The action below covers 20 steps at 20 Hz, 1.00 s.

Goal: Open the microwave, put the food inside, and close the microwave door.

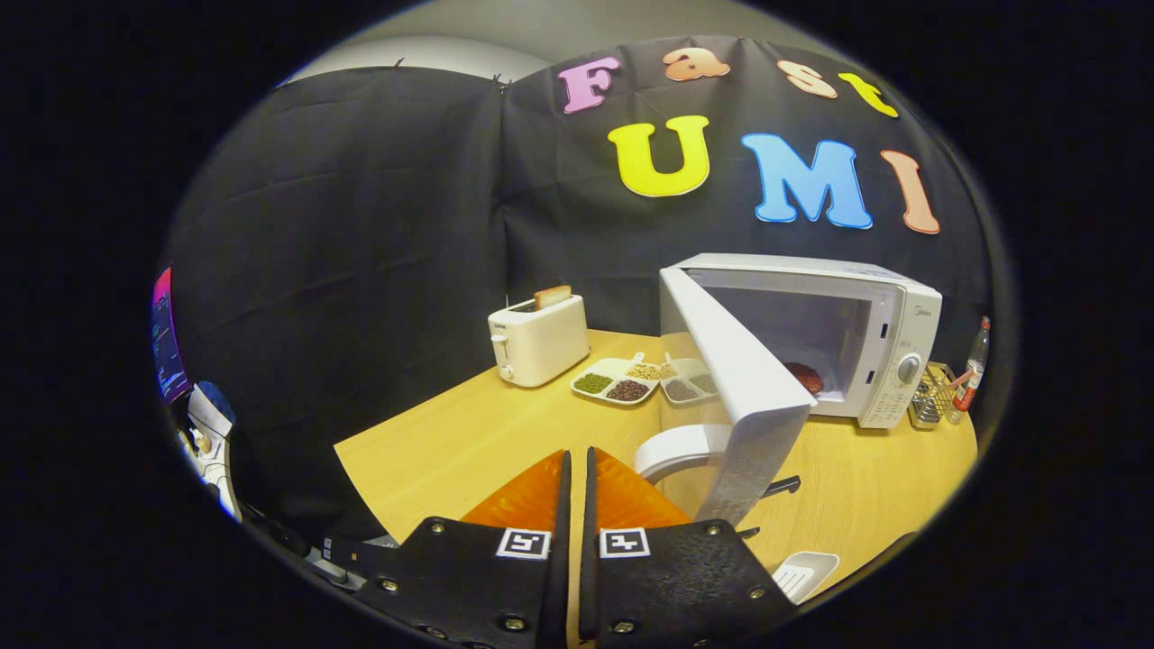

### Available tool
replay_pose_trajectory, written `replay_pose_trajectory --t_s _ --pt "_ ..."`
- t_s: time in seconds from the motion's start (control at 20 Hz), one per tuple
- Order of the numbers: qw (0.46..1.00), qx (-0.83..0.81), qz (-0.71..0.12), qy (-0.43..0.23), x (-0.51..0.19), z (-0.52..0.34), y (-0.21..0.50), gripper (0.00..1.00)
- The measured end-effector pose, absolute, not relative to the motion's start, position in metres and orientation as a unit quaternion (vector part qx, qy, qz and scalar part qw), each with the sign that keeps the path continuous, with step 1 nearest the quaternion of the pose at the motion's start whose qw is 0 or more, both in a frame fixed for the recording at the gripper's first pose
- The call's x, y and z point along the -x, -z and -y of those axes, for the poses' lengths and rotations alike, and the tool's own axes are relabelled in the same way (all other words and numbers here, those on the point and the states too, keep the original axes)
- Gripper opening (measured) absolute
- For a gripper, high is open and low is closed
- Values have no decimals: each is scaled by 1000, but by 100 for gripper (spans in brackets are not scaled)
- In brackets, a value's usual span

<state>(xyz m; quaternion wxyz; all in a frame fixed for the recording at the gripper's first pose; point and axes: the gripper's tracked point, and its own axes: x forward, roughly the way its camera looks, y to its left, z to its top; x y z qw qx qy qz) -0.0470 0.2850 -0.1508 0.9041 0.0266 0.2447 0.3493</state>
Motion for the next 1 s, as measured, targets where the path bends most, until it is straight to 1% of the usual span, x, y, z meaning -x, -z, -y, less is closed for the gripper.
replay_pose_trajectory --t_s 0.5,1.0 --pt "925 -26 -268 -268 -21 -207 175 6" --pt "937 -31 -279 -207 -105 -153 197 6"
